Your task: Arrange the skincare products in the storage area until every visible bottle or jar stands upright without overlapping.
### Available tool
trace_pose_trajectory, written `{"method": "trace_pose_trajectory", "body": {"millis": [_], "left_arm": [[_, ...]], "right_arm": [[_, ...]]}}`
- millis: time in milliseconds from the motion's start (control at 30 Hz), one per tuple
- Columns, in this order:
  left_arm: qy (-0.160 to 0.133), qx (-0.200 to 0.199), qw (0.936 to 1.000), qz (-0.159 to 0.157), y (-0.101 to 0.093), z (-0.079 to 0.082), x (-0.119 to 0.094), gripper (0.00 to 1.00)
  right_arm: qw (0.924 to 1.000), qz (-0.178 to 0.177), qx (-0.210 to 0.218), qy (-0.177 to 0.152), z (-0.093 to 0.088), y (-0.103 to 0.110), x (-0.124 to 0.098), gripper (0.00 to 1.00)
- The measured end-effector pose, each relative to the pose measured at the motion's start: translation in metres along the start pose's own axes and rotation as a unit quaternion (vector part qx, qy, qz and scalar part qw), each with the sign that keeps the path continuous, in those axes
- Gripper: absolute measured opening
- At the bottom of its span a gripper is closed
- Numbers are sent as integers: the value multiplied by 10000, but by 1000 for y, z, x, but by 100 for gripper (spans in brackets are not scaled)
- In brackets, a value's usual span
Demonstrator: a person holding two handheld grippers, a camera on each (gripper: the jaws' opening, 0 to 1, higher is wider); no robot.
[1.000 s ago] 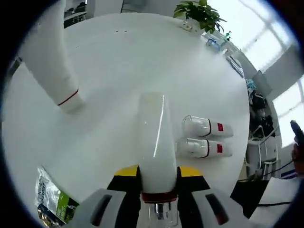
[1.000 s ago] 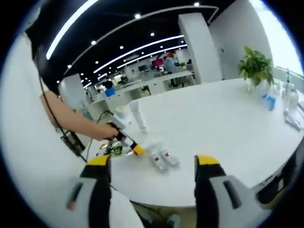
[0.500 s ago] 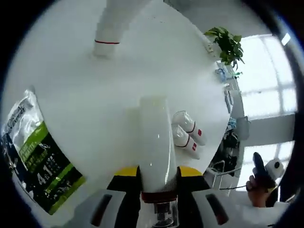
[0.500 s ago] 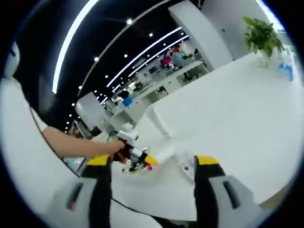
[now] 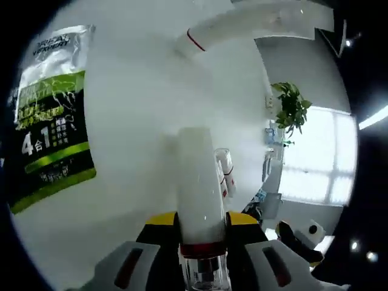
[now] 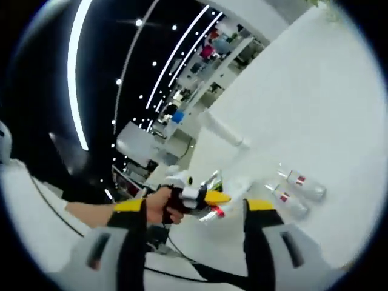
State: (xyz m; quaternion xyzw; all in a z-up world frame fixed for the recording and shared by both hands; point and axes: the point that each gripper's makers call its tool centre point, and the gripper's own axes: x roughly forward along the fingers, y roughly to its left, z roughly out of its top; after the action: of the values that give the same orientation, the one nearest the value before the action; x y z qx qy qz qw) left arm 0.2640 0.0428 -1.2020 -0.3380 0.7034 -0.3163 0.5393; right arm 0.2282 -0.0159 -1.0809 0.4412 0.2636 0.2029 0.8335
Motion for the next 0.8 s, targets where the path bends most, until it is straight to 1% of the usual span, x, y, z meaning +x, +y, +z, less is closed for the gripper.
{"method": "trace_pose_trajectory", "body": {"millis": [33,100,133,200,233,300,333,400,433,467,500,533,567,600,633,700,733,800], "left_arm": [[-95,-63,9999,-68,1,1,0,27],[-134,-173,9996,-154,2,-1,-1,27],[-270,-275,9990,-217,3,-1,-1,27],[-416,-398,9979,-289,4,-2,0,27],[-488,-456,9972,-323,4,-3,0,27],[-726,-645,9942,-457,3,-5,4,27],[-784,-710,9932,-483,3,-6,5,27],[-854,-873,9908,-582,1,-8,9,27],[-980,-996,9879,-671,-1,-6,11,27],[-1013,-1102,9860,-737,-3,-6,13,27],[-1047,-1208,9839,-803,-5,-6,14,27],[-1108,-1289,9818,-849,-7,-5,16,27],[-1110,-1285,9819,-843,-6,-6,16,27],[-1131,-1338,9806,-878,-7,-6,18,27],[-1155,-1567,9752,-1054,-12,-5,19,27],[-1180,-1699,9714,-1169,-14,-4,20,27],[-1238,-1834,9670,-1265,-15,-4,20,27],[-1302,-1987,9615,-1385,-18,-3,20,27]], "right_arm": [[9999,30,-12,95,-2,1,6,62],[9997,1,-46,253,-7,1,15,62],[9985,-30,-132,538,-17,-1,24,62],[9967,-80,-205,781,-26,-4,33,61],[9963,-84,-234,821,-28,-5,38,61],[9922,-238,-293,1190,-46,-13,52,61],[9898,-309,-300,1355,-53,-17,56,61],[9862,-451,-379,1548,-62,-25,63,61],[9831,-614,-547,1634,-66,-32,67,61],[9822,-660,-603,1651,-67,-34,68,61],[9780,-868,-817,1710,-69,-42,72,61],[9779,-878,-822,1712,-70,-42,74,61],[9769,-897,-896,1722,-71,-42,75,61],[9742,-998,-1010,1756,-71,-46,75,61],[9712,-1067,-1169,1781,-72,-48,76,59],[9680,-1157,-1297,1809,-73,-50,75,57],[9642,-1219,-1486,1825,-74,-51,75,57],[9611,-1269,-1628,1836,-74,-52,73,56]]}}
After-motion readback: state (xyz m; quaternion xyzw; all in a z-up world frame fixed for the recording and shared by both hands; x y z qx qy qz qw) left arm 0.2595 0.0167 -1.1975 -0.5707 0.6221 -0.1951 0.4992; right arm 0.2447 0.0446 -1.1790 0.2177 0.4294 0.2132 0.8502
